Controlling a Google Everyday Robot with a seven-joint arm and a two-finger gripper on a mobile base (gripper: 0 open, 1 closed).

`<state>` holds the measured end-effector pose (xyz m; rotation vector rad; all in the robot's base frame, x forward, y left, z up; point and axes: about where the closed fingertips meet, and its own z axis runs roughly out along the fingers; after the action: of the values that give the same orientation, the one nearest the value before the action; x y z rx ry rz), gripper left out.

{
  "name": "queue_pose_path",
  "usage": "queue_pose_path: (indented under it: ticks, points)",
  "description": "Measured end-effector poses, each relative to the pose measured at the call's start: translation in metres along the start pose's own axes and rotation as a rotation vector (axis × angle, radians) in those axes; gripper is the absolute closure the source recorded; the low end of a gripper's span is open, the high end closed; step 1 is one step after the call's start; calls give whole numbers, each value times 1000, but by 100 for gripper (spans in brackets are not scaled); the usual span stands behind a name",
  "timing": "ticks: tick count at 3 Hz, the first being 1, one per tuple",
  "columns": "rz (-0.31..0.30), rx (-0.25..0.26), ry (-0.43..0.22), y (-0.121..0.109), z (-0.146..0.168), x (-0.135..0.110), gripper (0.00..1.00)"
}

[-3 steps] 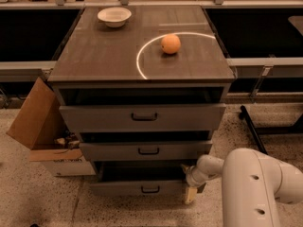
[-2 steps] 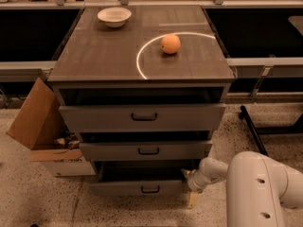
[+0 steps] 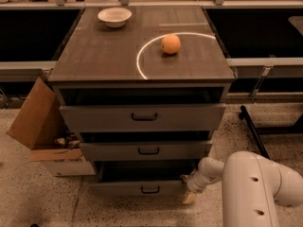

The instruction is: Open bottom drawer

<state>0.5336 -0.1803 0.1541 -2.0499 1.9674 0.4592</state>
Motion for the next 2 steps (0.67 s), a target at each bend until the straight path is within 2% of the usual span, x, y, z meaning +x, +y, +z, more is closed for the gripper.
queue_pose_path:
  ticks: [2]
  points:
    - [0, 0, 0, 0, -4, -2, 84]
